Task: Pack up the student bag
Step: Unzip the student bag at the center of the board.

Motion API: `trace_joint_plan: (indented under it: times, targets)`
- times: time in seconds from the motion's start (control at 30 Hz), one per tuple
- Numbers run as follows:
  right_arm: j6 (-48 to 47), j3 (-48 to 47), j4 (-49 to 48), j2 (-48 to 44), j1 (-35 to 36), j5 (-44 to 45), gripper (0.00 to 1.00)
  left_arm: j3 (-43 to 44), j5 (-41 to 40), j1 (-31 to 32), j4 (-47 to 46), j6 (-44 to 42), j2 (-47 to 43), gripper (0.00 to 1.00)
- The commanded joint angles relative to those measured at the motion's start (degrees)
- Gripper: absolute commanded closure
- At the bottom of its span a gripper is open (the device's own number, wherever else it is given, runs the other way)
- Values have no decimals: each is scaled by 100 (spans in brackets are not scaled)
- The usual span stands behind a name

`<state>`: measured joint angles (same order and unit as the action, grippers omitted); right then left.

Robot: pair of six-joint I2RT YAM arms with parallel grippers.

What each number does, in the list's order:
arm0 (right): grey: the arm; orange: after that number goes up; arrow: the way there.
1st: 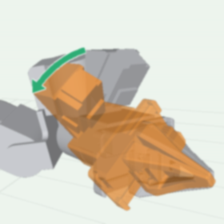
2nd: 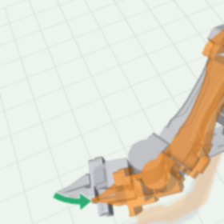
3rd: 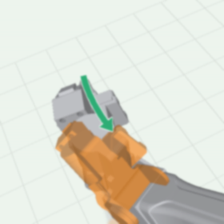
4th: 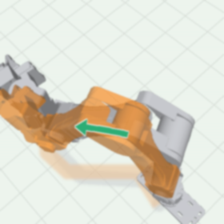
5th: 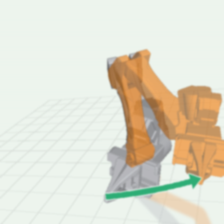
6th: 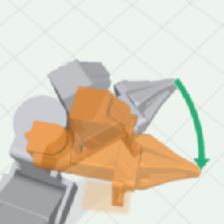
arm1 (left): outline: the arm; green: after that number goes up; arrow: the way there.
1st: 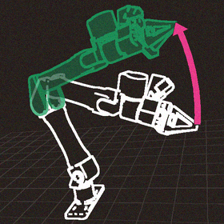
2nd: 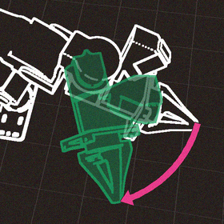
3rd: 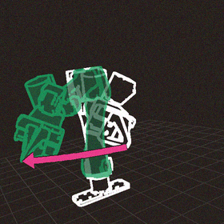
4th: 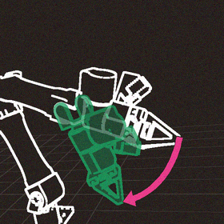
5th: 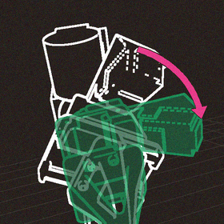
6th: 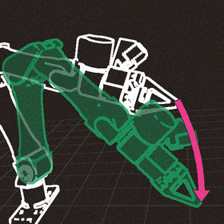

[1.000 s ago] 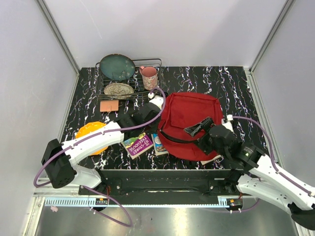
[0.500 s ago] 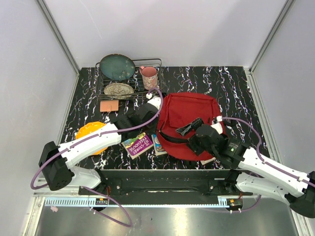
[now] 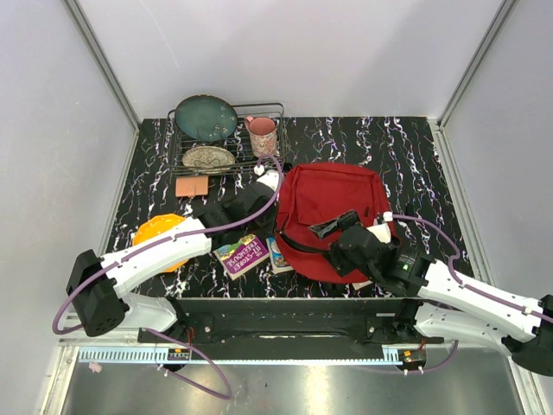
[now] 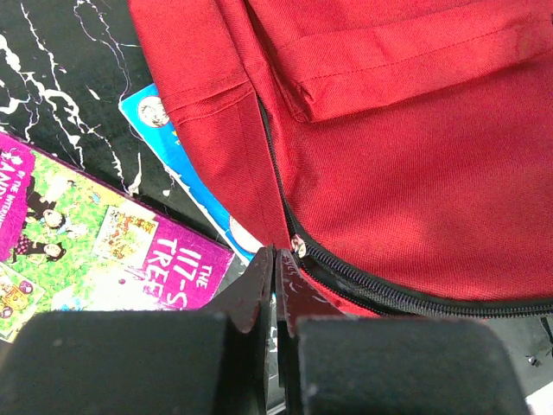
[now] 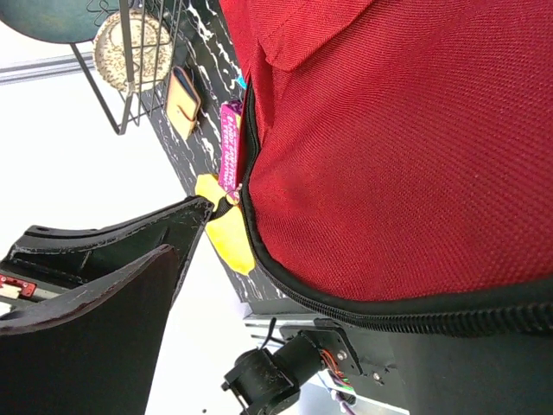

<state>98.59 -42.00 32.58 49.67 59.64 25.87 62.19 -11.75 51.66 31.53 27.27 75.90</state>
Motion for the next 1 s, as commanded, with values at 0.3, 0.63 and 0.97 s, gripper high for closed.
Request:
trace_joint_plan:
  times: [0.3, 0.63, 0.97]
  targets:
    - [328, 666, 28, -675, 48, 866, 96, -102, 516, -15, -358, 165, -453, 100]
    - [-1199, 500, 1549, -2040, -1023, 1175, 100, -392, -319, -94, -305, -72, -296, 100]
    - [-1395, 324, 1743, -1785, -1050, 1149, 100, -357, -741, -560, -138, -134, 329, 100]
